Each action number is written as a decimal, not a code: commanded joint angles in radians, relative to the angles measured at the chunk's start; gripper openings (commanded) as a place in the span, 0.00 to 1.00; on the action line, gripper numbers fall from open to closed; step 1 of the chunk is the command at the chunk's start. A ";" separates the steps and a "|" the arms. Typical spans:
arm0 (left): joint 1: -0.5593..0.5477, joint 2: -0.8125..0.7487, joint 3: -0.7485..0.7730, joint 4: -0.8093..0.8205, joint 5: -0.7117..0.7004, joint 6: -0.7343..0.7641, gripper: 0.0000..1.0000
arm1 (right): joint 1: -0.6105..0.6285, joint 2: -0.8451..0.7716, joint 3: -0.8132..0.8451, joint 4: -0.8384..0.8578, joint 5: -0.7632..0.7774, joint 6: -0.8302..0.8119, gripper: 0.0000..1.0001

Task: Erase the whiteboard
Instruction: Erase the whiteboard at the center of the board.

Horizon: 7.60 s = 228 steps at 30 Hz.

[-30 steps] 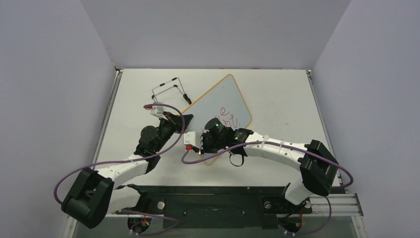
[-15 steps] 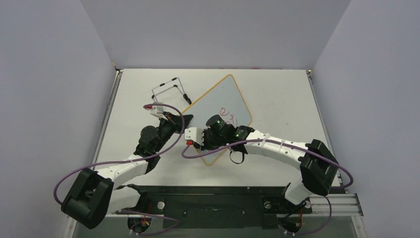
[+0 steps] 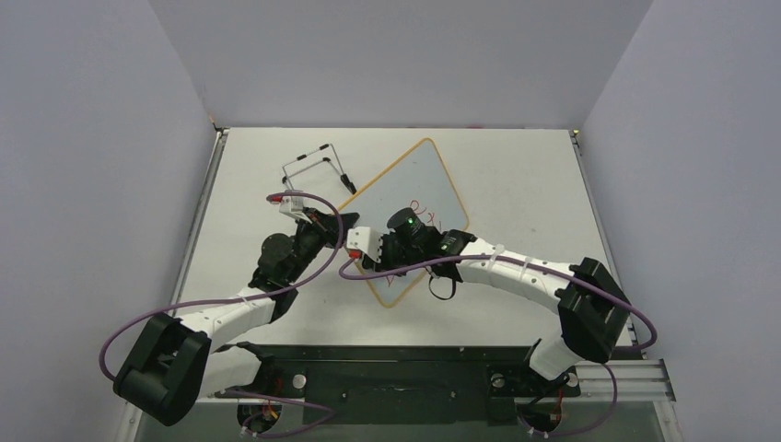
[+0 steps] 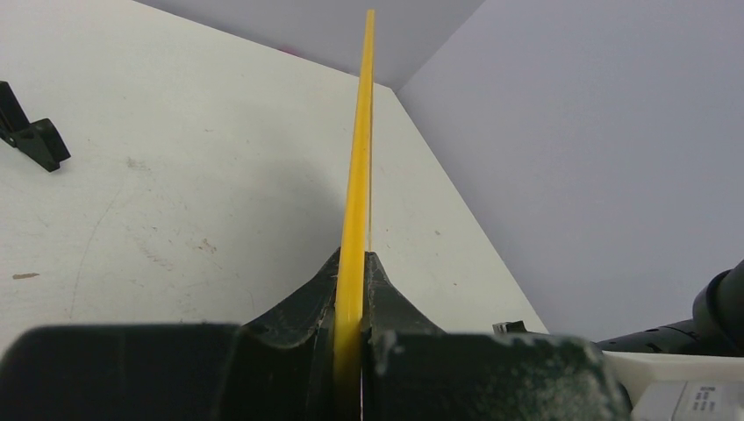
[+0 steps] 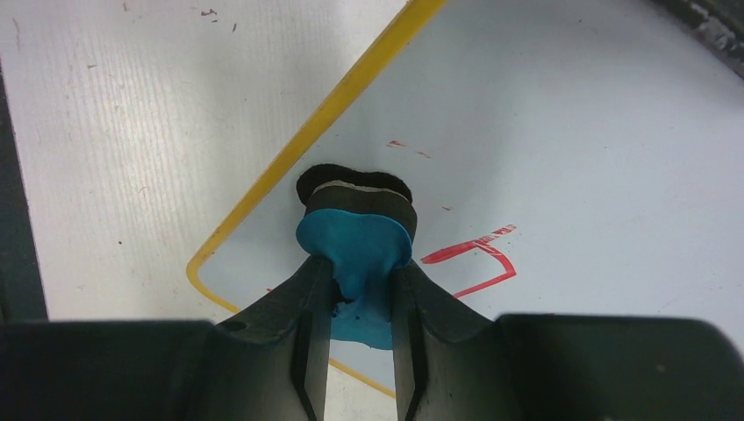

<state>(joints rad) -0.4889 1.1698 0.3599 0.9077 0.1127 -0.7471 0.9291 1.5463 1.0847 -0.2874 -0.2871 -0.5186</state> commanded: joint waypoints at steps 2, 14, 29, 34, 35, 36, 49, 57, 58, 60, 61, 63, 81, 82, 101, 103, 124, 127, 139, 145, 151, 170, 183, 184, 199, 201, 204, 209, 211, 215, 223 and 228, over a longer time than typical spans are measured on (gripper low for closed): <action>-0.013 0.002 0.039 0.033 0.086 -0.023 0.00 | 0.027 -0.006 0.022 0.086 -0.001 0.006 0.00; -0.014 0.008 0.034 0.046 0.089 -0.029 0.00 | 0.000 -0.025 0.053 0.218 0.118 0.234 0.00; -0.006 -0.006 0.035 0.024 0.099 -0.003 0.00 | -0.037 -0.001 0.062 0.180 -0.034 0.284 0.00; -0.001 -0.004 0.032 0.033 0.103 -0.004 0.00 | -0.143 -0.018 0.018 0.276 0.184 0.365 0.00; 0.000 -0.003 0.032 0.034 0.104 -0.005 0.00 | -0.150 -0.016 0.011 0.270 0.195 0.348 0.00; 0.001 -0.001 0.035 0.035 0.106 -0.005 0.00 | -0.161 -0.006 0.010 0.248 0.188 0.339 0.00; 0.023 -0.033 0.032 0.021 0.117 -0.010 0.00 | -0.050 0.037 -0.005 0.005 -0.154 0.004 0.00; 0.026 -0.020 0.014 0.058 0.124 -0.022 0.00 | -0.226 -0.022 -0.068 0.197 -0.013 0.190 0.00; 0.026 -0.013 0.013 0.070 0.127 -0.024 0.00 | -0.222 -0.022 -0.067 0.189 -0.023 0.190 0.00; 0.025 -0.002 0.015 0.081 0.130 -0.034 0.00 | -0.192 -0.008 -0.055 0.160 -0.049 0.167 0.00; 0.025 0.000 0.015 0.082 0.131 -0.036 0.00 | -0.175 -0.003 -0.048 0.150 -0.049 0.143 0.00; 0.024 0.003 0.017 0.082 0.134 -0.039 0.00 | -0.118 0.012 -0.037 0.121 -0.046 0.105 0.00; 0.024 0.003 0.008 0.096 0.139 -0.047 0.00 | -0.073 0.026 0.005 -0.004 -0.144 -0.014 0.00; 0.023 -0.001 0.007 0.094 0.139 -0.048 0.00 | -0.044 0.028 0.008 -0.012 -0.140 -0.025 0.00; 0.024 -0.005 0.004 0.096 0.138 -0.051 0.00 | -0.052 0.000 -0.029 0.071 -0.094 0.006 0.00; 0.024 -0.012 0.003 0.089 0.139 -0.049 0.00 | -0.040 0.000 -0.026 0.083 -0.079 0.009 0.00; 0.022 -0.037 -0.014 0.089 0.131 -0.057 0.00 | -0.067 -0.041 -0.048 0.228 0.130 0.142 0.00; 0.023 -0.029 -0.013 0.094 0.132 -0.057 0.00 | -0.095 -0.052 -0.057 0.262 0.210 0.194 0.00; 0.023 -0.021 -0.010 0.102 0.133 -0.060 0.00 | -0.036 0.012 0.038 0.010 -0.083 -0.017 0.00; 0.023 -0.018 -0.013 0.107 0.133 -0.062 0.00 | -0.073 -0.030 -0.013 0.261 0.189 0.263 0.00; 0.023 -0.012 -0.012 0.116 0.135 -0.062 0.00 | -0.153 -0.015 -0.037 0.217 0.117 0.197 0.00; 0.024 -0.006 -0.022 0.125 0.147 -0.049 0.00 | -0.071 0.004 0.019 0.292 0.243 0.324 0.00; 0.026 -0.009 -0.012 0.112 0.158 -0.044 0.00 | -0.198 0.080 0.081 -0.180 -0.203 -0.099 0.00; 0.026 -0.008 -0.011 0.114 0.159 -0.044 0.00 | -0.188 0.098 0.091 -0.203 -0.218 -0.115 0.00; 0.027 -0.063 -0.045 0.084 0.158 -0.037 0.00 | -0.134 0.014 0.037 0.124 0.085 0.172 0.00; 0.027 -0.069 -0.051 0.085 0.150 -0.037 0.00 | -0.160 0.004 0.024 0.120 0.105 0.152 0.00; 0.027 -0.069 -0.049 0.081 0.144 -0.031 0.00 | -0.179 0.008 0.026 0.026 0.056 0.032 0.00; 0.027 -0.060 -0.037 0.067 0.131 -0.018 0.00 | -0.176 0.097 0.114 -0.250 -0.084 -0.175 0.00; 0.026 -0.052 -0.031 0.072 0.131 -0.018 0.00 | -0.159 0.110 0.130 -0.307 -0.121 -0.228 0.00; 0.027 -0.037 -0.019 0.080 0.139 -0.021 0.00 | -0.113 0.099 0.128 -0.296 -0.140 -0.234 0.00; 0.021 -0.045 -0.026 0.081 0.138 -0.032 0.00 | -0.166 -0.016 0.047 0.045 -0.005 0.120 0.00; 0.019 -0.068 -0.040 0.054 0.129 -0.022 0.00 | -0.207 0.025 0.066 0.002 0.041 0.067 0.00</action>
<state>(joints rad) -0.4503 1.1362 0.3054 0.9379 0.1825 -0.7563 0.7521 1.5703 1.1301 -0.3515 -0.3103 -0.4698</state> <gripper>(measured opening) 0.027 0.219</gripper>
